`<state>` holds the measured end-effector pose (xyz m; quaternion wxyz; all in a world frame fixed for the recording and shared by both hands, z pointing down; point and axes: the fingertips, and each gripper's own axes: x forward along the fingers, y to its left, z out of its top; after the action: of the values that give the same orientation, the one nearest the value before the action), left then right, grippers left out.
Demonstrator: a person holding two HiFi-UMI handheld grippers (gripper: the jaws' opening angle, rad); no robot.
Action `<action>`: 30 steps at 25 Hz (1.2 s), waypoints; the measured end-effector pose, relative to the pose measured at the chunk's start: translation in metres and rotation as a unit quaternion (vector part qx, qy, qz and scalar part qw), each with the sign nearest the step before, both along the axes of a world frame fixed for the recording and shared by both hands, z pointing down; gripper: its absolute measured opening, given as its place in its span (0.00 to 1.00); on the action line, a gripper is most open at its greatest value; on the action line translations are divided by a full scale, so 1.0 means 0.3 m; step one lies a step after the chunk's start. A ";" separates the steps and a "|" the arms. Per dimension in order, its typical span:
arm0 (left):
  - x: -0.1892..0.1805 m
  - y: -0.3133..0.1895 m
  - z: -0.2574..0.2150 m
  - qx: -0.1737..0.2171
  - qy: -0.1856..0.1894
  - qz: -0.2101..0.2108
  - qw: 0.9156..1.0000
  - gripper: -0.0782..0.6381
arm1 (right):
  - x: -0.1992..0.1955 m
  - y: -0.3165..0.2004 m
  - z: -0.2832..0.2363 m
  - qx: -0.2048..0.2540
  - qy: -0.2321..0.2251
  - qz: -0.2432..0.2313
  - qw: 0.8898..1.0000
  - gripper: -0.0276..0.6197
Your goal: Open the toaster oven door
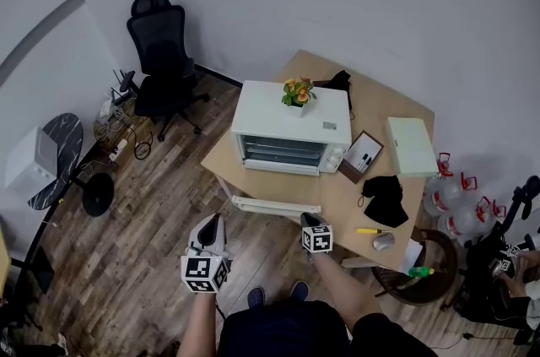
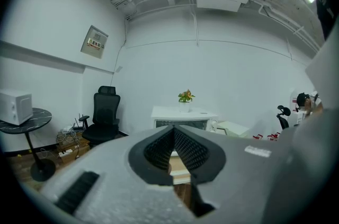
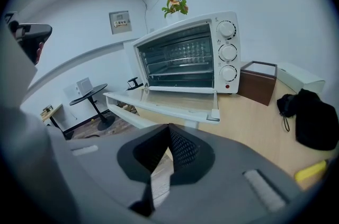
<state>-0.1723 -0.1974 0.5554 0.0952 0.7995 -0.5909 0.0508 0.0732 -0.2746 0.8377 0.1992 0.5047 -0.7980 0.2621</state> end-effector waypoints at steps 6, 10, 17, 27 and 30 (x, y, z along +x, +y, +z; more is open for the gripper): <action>-0.005 0.002 0.003 0.001 -0.001 0.000 1.000 0.10 | -0.001 0.003 0.029 -0.016 -0.023 0.025 0.999 0.06; -0.003 0.003 0.000 0.002 -0.002 0.000 1.000 0.10 | 0.004 0.009 0.056 -0.034 -0.038 0.043 0.998 0.06; -0.022 0.018 0.012 -0.005 0.001 -0.007 1.000 0.10 | 0.006 0.017 0.079 -0.045 -0.039 0.051 0.997 0.06; -0.050 0.020 0.015 -0.010 -0.006 -0.015 1.000 0.10 | 0.007 0.023 0.139 -0.067 -0.038 0.062 0.995 0.06; -0.047 0.020 0.018 -0.013 -0.006 -0.014 1.000 0.10 | 0.002 0.024 0.148 -0.073 -0.042 0.062 0.994 0.06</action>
<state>-0.1864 -0.1914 0.5610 0.1026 0.7897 -0.6016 0.0620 0.0738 -0.2674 0.8821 0.1847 0.5260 -0.7516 0.3527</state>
